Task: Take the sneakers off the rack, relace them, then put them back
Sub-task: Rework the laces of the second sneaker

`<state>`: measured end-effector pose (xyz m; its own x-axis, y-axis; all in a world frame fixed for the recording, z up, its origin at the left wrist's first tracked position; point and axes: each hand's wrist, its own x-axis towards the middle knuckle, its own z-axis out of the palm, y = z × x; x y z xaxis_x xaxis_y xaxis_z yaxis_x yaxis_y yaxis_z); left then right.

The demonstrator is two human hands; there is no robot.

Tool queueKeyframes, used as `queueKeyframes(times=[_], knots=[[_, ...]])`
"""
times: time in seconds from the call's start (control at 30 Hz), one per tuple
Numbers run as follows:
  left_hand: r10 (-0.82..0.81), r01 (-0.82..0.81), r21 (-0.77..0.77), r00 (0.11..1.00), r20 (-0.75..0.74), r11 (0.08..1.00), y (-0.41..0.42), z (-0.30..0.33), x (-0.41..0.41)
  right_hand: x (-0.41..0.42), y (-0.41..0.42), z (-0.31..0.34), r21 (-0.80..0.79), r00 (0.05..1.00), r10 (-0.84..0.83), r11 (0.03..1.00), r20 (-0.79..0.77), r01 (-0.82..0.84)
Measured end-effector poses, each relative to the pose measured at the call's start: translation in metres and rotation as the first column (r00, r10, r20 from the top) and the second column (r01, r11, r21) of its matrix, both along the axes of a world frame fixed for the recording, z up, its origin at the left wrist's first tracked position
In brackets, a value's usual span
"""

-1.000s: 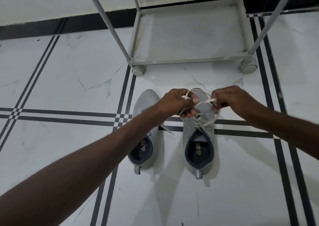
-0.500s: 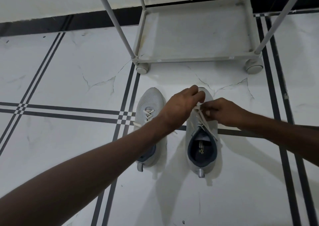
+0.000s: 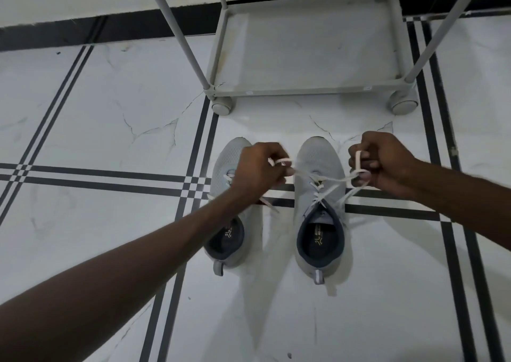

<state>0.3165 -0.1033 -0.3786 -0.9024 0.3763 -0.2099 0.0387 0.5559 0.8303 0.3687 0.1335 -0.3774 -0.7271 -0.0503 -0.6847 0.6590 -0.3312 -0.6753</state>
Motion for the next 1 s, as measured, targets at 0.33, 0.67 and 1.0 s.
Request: queueKeyframes(times=[0.33, 0.67, 1.0], knots=[[-0.224, 0.133, -0.644, 0.973, -0.061, 0.753, -0.041, -0.017, -0.036, 0.006, 0.014, 0.001, 0.820, 0.868, 0.453, 0.563, -0.204, -0.101], [-0.533, -0.005, -0.949, 0.827, -0.182, 0.317, -0.005, -0.002, -0.019, 0.005, 0.015, 0.005, 0.833, 0.456, 0.818, -0.050, 0.351, -0.551], [-0.393, 0.339, -0.402, 0.918, -0.058, 0.851, 0.030, -0.036, 0.013, 0.023, -0.004, -0.024, 0.875, 0.595, 0.803, 0.296, -0.012, -0.382]])
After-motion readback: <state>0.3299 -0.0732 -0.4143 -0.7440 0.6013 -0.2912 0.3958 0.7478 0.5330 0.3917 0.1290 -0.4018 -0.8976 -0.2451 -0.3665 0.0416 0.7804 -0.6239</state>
